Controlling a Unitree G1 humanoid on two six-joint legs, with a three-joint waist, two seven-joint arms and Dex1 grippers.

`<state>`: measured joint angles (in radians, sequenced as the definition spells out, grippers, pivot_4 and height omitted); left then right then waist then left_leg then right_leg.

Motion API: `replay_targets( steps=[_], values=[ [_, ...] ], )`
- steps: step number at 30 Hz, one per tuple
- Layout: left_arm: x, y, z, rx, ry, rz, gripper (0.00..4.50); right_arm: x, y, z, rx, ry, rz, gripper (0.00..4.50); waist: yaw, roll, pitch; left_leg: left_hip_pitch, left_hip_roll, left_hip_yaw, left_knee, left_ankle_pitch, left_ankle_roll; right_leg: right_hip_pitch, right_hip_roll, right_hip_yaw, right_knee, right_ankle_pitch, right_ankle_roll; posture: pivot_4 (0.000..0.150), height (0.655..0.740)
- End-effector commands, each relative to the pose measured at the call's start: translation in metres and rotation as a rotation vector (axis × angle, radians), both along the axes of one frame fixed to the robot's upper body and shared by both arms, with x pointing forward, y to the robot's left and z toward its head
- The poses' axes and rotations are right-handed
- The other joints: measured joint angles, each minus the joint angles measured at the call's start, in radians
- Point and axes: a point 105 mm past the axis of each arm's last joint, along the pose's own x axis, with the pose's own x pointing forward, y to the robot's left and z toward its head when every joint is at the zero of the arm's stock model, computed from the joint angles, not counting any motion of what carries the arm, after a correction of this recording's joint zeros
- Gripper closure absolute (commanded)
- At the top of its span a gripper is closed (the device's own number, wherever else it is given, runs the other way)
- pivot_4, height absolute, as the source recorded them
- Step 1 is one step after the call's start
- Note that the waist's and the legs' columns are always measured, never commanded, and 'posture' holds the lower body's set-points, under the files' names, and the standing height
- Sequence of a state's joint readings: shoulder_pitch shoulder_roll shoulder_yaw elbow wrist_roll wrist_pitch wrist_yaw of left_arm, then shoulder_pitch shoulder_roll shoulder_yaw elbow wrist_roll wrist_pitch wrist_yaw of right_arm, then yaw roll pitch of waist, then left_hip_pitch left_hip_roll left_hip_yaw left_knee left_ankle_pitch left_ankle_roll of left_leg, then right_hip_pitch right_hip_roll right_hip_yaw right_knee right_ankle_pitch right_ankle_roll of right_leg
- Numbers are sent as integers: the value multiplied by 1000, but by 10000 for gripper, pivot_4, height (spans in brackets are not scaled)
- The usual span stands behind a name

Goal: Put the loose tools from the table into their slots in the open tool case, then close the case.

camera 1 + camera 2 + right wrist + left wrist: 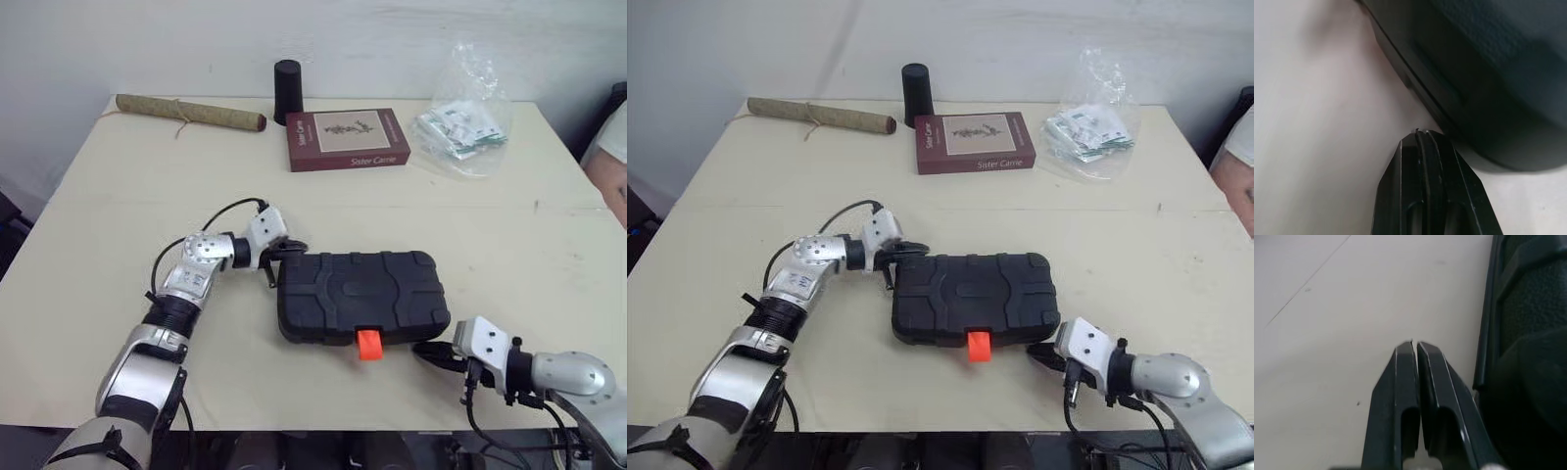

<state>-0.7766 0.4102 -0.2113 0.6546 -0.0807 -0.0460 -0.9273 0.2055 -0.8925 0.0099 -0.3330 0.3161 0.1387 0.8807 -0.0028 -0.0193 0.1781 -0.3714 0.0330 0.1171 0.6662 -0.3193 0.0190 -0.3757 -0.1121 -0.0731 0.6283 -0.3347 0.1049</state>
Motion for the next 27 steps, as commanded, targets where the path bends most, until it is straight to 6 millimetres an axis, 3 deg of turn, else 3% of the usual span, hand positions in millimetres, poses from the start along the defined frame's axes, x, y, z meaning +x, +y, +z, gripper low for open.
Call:
replay_targets(
  steps=[1, 4, 13, 17, 21, 23, 25, 27],
  values=[
    [-6, -5, 5, -2, -2, -70, 44056, 13, -2, -7, -21, -10, -46, 45000, -3, -1, 0, 0, 0, 0, 0, 0, 0, 0, 0, 0, 0, 0, 0, 1500, 7400],
    [-22, -1, -4, 21, 51, -137, 44056, 27, -1, -4, -30, -54, -54, 45000, -7, -2, 0, 1, 0, 0, 1, 0, 0, 0, -1, 0, 1, 0, 0, 1500, 7400],
    [-86, 5, -1, -69, 121, -208, 44056, 88, -4, 11, -68, -203, -85, 45000, -25, -1, 0, 0, 0, -1, 1, 0, 0, 0, -3, 2, 2, 0, 0, 1500, 7400],
    [-87, 12, -4, -67, 111, -98, 44056, 105, -9, 8, -96, -211, -92, 45000, -23, -1, 0, 0, 0, -1, 1, 0, 0, 1, -4, 8, 1, 0, 0, 1500, 7400],
    [-73, 41, 3, -69, 64, 57, 44056, 106, -33, 13, -117, -216, -149, 45000, -20, -1, 0, 0, 0, -2, 1, 0, 0, 1, -4, 9, 1, 0, 0, 1500, 7400],
    [-72, 50, 21, -138, 39, 64, 44056, 99, -43, 18, -106, -238, -165, 45000, -17, -1, 0, 0, 0, -2, 0, 0, 0, 1, -4, 9, 1, 0, 0, 1500, 7400],
    [-75, 50, 43, -221, 18, 30, 44056, 90, -47, 29, -53, -277, -161, 45000, -8, -1, 0, 0, -1, -2, 0, 0, 0, 1, -5, 8, 1, 0, 0, 1500, 7400],
    [-82, 37, 62, -265, 10, -57, 44056, 76, -46, 42, 14, -320, -136, 45000, 1, -1, 0, -1, -1, -2, 0, 0, 0, 1, -5, 8, 1, 0, 0, 1500, 7400]
  ],
)
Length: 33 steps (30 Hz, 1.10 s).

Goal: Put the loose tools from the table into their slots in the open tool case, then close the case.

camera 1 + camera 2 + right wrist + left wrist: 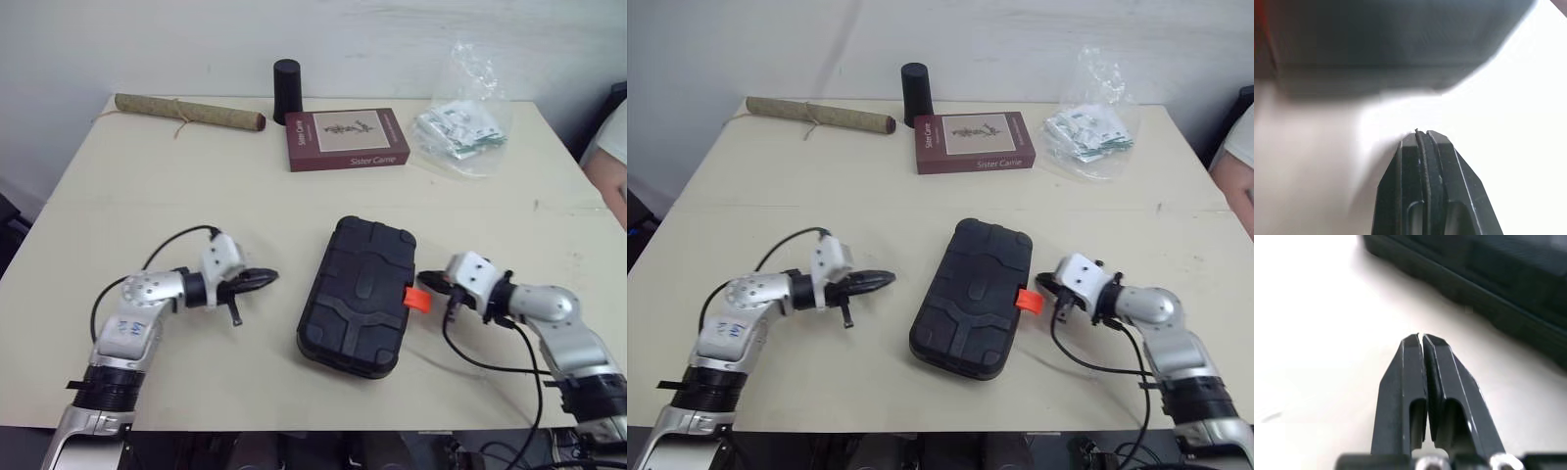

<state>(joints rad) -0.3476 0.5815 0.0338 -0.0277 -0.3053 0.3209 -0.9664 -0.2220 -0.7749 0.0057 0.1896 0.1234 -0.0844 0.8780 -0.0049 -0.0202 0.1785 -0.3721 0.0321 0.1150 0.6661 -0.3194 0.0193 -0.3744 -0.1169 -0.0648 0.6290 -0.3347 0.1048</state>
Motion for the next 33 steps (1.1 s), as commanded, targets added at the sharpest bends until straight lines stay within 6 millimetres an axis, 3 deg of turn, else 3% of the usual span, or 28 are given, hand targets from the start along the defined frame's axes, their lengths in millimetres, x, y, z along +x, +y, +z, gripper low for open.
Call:
replay_targets(
  steps=[1, 6, 9, 14, 23, 29, 33],
  values=[
    [-16, -27, 49, -111, -76, -180, 44056, -24, -4, 28, 109, -92, 50, 45000, 6, 0, 0, 0, 0, 0, 0, 0, 0, 0, 0, 0, 0, 0, 0, 1500, 7400],
    [-22, -77, 53, -82, -76, -340, 44056, -45, 9, 52, 237, -106, 94, 45000, 10, 3, 1, 0, -2, 0, 0, 0, 0, 0, 1, 0, -1, 1, 1, 1500, 7400],
    [-19, -107, 42, -2, -88, -409, 44056, -53, 24, 60, 258, -87, 147, 45000, 3, 2, 1, 1, -1, 2, -1, 0, 0, 0, 3, 0, -1, 1, 1, 1500, 7400],
    [-14, -139, 16, 116, -71, -463, 44056, -59, 43, 64, 244, -45, 198, 45000, 5, 3, 1, 1, -1, 3, -1, 1, 0, -1, 6, -1, 0, 0, 1, 1500, 7400],
    [-5, -144, -26, 226, 45, -390, 44056, -57, 64, 50, 195, -24, 201, 45000, 25, 2, 0, 1, -2, 1, 1, 1, 2, 1, 2, 0, -1, 0, 1, 1500, 7400],
    [-6, -137, -32, 241, 80, -370, 44056, -54, 52, 37, 159, 3, 142, 45000, 28, 2, -1, 1, -2, 1, 1, 0, 2, 1, 1, 0, -1, 0, 1, 1500, 7400],
    [-5, -131, -36, 252, 97, -350, 44056, -54, 33, 27, 160, 24, 79, 45000, 27, 2, -6, 3, -2, 0, 1, 0, 2, 3, 2, 0, -2, 0, 1, 1500, 7400]
  ],
)
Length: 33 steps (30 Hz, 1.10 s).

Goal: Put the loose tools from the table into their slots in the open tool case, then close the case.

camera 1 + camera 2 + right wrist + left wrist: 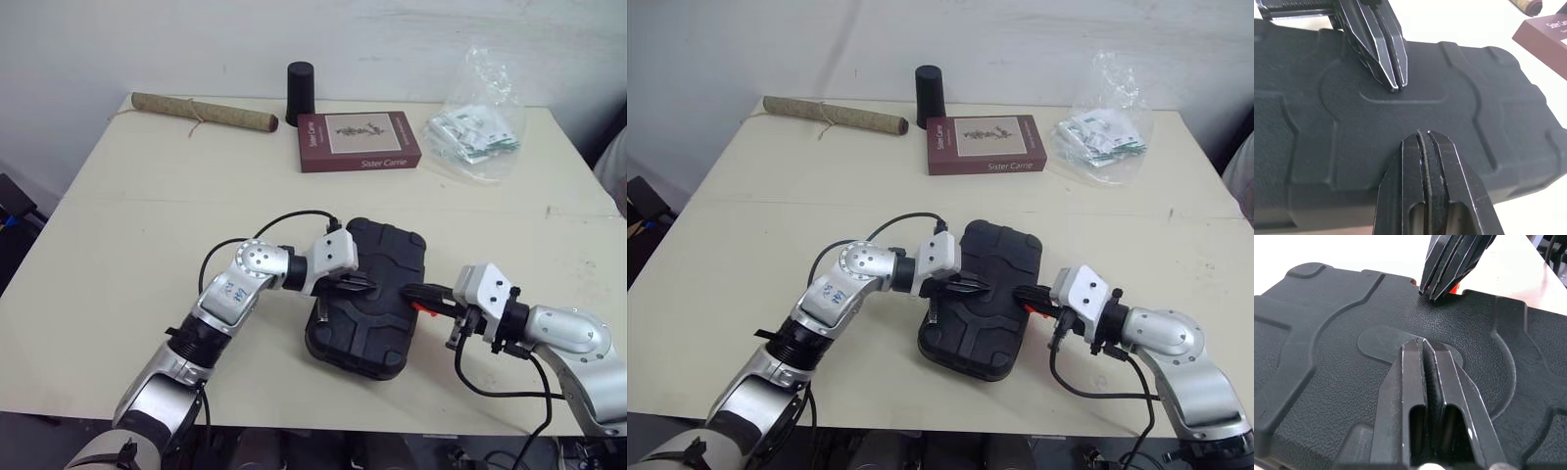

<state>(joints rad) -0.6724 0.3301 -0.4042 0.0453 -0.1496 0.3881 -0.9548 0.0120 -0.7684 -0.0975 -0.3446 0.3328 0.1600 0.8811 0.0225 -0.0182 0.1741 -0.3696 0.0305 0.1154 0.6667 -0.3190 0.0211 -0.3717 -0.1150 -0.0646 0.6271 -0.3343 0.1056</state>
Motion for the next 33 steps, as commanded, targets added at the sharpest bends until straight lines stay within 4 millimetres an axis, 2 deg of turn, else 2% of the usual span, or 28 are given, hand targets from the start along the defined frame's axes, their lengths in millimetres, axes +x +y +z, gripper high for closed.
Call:
replay_targets(
  steps=[1, 12, 17, 21, 26, 29, 33],
  values=[
    [3, 17, -37, 126, 90, 73, 44056, 1, -20, -12, -22, 36, -72, 45000, 0, -1, -3, 0, 0, 0, 0, 0, 0, 0, 0, 0, 0, 0, 0, 1500, 7400],
    [1, 18, -39, 131, 107, 82, 44056, -15, -43, -39, -52, 140, -119, 45000, -3, -1, -12, 2, 1, -2, -1, 0, 0, 4, -1, 0, -2, 0, -1, 1500, 7400],
    [3, 18, -39, 134, 107, 80, 44056, -18, -43, -44, -31, 166, -125, 45000, -4, -1, -12, 2, 1, -3, -1, 0, 0, 4, -1, 0, -2, -1, -1, 1500, 7400],
    [3, 18, -39, 136, 107, 77, 44056, -14, -40, -36, 8, 116, -130, 45000, -4, -1, -12, 2, 1, -3, -1, 0, -1, 4, -1, -1, -2, -1, -1, 1500, 7400],
    [2, 19, -39, 139, 110, 75, 44056, -10, -40, -6, 42, 20, -127, 45000, -4, -1, -12, 2, 1, -3, -2, 0, -1, 4, -1, -1, -3, -1, -1, 1500, 7400],
    [1, 20, -41, 140, 118, 79, 44056, -12, -25, 9, 91, 5, -68, 45000, -4, 0, -12, 2, 1, -4, -2, 0, -1, 4, -1, -1, -2, -1, -1, 1500, 7400],
    [-2, 18, -44, 149, 127, 64, 44056, -12, -7, 8, 95, 20, -9, 45000, -4, 0, -12, 2, 2, -4, -2, -1, -1, 4, -1, -1, -3, -1, -1, 1500, 7400]
  ],
)
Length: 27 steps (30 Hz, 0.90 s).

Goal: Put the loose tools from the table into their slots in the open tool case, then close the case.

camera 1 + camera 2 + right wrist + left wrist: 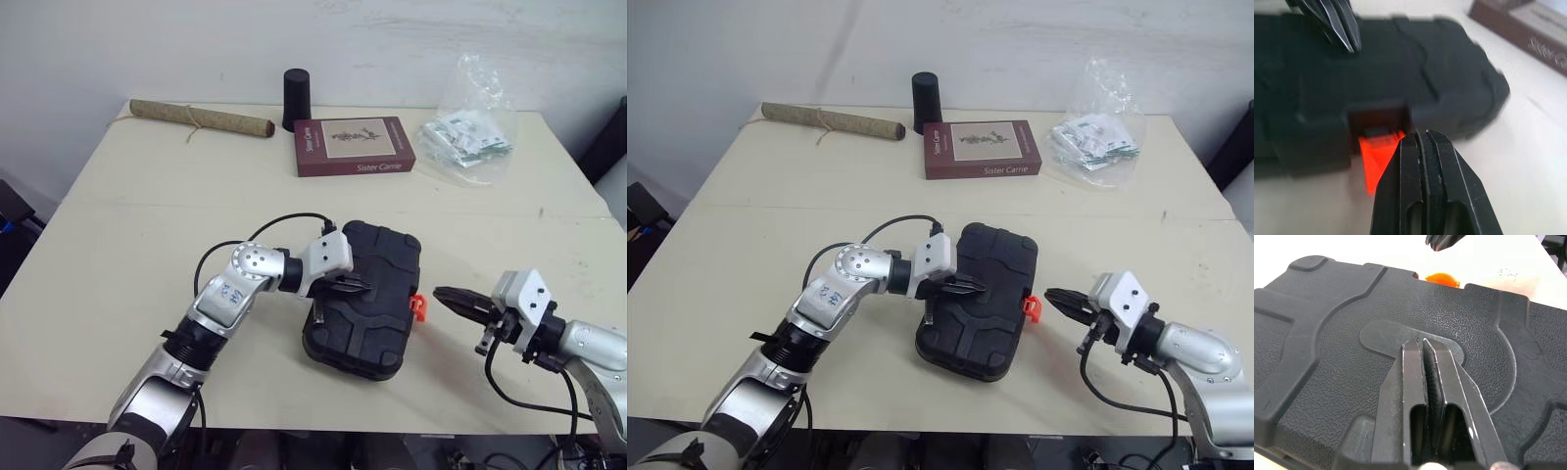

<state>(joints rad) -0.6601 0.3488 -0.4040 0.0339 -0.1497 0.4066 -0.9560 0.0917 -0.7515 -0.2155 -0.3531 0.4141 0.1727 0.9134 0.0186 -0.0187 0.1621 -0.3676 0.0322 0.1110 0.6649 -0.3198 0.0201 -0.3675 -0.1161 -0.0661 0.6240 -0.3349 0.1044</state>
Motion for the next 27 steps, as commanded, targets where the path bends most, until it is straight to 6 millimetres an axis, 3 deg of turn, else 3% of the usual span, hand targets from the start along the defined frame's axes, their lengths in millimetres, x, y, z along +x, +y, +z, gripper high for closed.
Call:
replay_targets(
  steps=[1, 8, 12, 17, 23, 27],
  values=[
    [-2, 12, -40, 130, 113, 48, 44056, -2, 15, 3, 12, -3, 47, 45000, 1, 0, 0, 0, 0, 0, 0, 0, 0, 0, 0, 0, 0, 0, 0, 1500, 7400],
    [-1, 15, -41, 139, 114, 53, 44056, 1, 10, -12, -57, 31, 19, 45000, 1, 0, 0, 0, 0, 0, 0, 0, 0, 0, 0, 0, 0, 0, 0, 1500, 7400],
    [0, 17, -42, 143, 115, 59, 44056, -3, -10, -30, -108, 89, -36, 45000, 2, 0, 0, 0, 0, 0, 0, 0, 0, 0, 0, -1, -1, 0, 0, 1500, 7400],
    [-1, 15, -42, 142, 119, 59, 44056, -9, -21, -48, -98, 151, -70, 45000, 1, 1, -1, 1, 0, -1, 0, 0, 0, 2, 0, -1, -2, 0, 0, 1500, 7400],
    [0, 14, -43, 144, 124, 57, 44056, -11, -18, -65, -83, 198, -64, 45000, 0, 1, -1, 1, 0, -2, 0, 0, 0, 2, 0, -1, -2, 0, 0, 1500, 7400],
    [0, 14, -45, 158, 129, 61, 44056, 2, -8, -64, -34, 161, -54, 45000, -2, 1, -1, 1, 0, -2, 0, 0, 0, 3, -1, -2, -2, 0, 0, 1500, 7400]
  ],
)
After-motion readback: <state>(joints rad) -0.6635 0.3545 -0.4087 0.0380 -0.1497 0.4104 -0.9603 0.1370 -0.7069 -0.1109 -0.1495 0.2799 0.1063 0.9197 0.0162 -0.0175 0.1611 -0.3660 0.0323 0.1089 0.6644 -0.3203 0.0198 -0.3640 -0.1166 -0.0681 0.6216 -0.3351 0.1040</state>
